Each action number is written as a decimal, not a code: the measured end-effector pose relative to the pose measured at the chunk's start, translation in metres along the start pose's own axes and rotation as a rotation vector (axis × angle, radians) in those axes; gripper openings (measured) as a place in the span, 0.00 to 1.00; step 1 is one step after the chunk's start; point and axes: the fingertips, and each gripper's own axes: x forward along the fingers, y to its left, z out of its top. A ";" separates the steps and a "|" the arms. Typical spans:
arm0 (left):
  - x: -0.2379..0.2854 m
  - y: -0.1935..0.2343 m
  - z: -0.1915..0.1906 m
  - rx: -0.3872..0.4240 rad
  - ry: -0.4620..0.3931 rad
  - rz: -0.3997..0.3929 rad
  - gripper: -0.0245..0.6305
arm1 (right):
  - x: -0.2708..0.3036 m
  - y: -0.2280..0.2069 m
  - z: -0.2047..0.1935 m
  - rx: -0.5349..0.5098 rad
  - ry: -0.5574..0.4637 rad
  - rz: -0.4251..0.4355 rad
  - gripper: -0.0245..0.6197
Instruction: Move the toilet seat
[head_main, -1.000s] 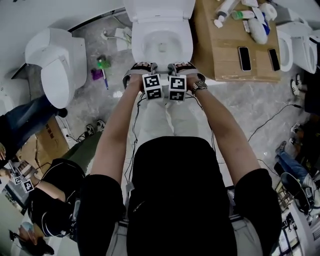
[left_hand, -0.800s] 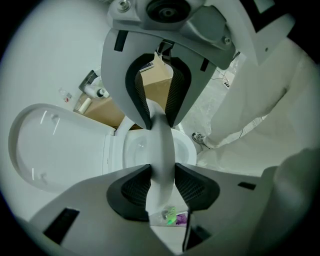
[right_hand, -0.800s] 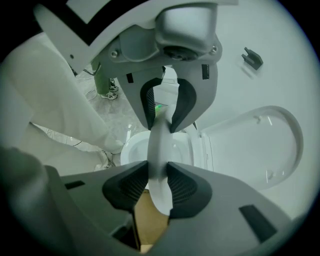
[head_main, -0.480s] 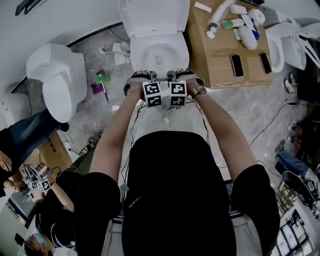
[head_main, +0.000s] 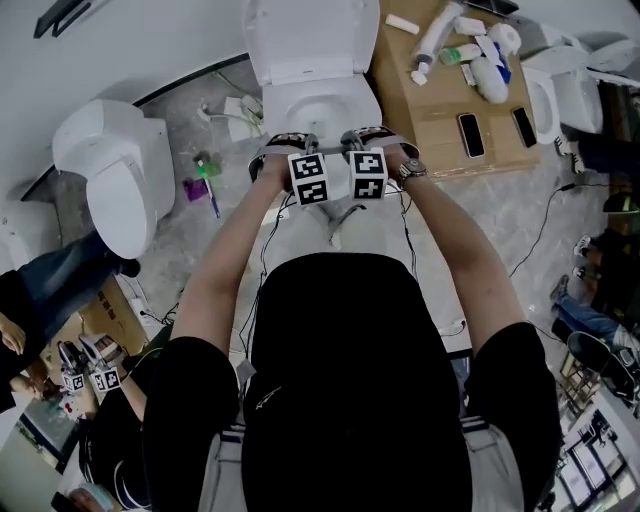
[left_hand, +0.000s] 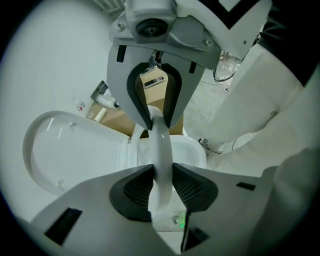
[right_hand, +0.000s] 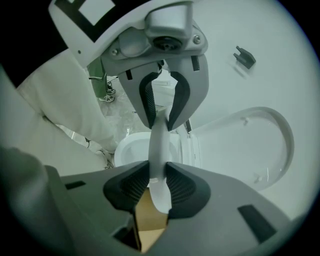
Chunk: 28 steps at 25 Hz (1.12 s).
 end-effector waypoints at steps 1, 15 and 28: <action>-0.003 0.005 0.000 0.000 -0.007 0.003 0.23 | -0.003 -0.004 0.000 0.004 0.001 0.001 0.21; -0.025 0.063 0.002 -0.007 -0.030 0.034 0.21 | -0.027 -0.064 -0.004 0.038 -0.005 -0.019 0.20; -0.029 0.125 0.008 -0.055 0.017 0.075 0.19 | -0.040 -0.124 -0.017 0.029 -0.108 -0.043 0.19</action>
